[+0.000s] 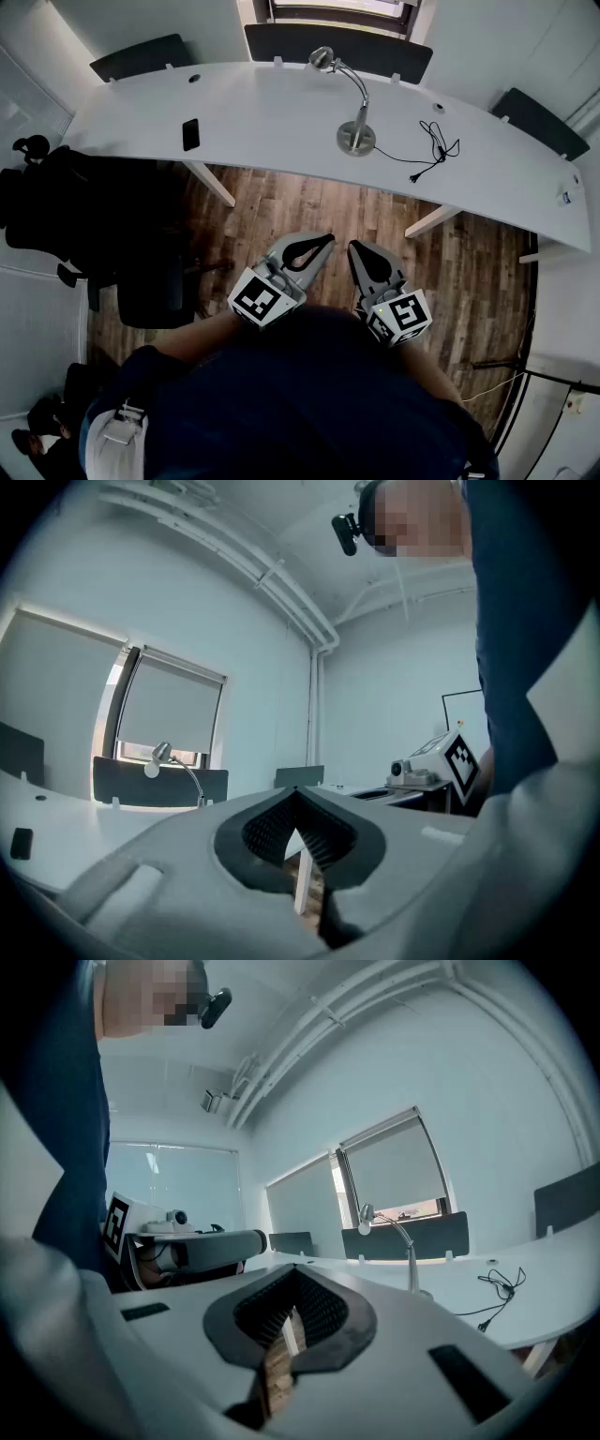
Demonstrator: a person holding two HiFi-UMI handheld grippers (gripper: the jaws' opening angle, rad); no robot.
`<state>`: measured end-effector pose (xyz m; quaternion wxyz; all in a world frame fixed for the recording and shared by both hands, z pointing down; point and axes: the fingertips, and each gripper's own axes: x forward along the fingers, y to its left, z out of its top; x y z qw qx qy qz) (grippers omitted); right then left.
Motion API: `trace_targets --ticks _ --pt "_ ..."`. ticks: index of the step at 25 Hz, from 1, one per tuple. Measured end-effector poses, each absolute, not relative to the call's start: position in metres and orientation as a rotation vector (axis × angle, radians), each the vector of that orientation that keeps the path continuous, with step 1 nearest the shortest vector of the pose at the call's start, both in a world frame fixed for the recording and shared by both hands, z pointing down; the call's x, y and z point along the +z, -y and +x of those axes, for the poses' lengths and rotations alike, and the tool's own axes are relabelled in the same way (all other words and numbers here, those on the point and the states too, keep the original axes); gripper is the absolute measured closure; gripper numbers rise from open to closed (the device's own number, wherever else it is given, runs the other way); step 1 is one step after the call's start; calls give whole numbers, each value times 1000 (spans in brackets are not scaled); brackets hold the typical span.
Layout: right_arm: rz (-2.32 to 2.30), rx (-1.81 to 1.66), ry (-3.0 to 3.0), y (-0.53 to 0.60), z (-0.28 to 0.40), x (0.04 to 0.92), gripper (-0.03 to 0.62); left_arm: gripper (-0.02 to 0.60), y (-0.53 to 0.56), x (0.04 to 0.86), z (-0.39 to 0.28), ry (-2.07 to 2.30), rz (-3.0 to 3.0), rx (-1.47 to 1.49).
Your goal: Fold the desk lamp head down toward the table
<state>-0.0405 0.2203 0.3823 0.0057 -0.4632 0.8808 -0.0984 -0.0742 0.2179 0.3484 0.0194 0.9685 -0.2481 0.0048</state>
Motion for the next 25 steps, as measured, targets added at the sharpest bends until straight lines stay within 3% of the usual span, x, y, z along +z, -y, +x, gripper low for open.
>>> trace_targets --ticks 25 --pt "-1313 -341 -2780 -216 4 401 583 577 -219 369 -33 925 2955 62"
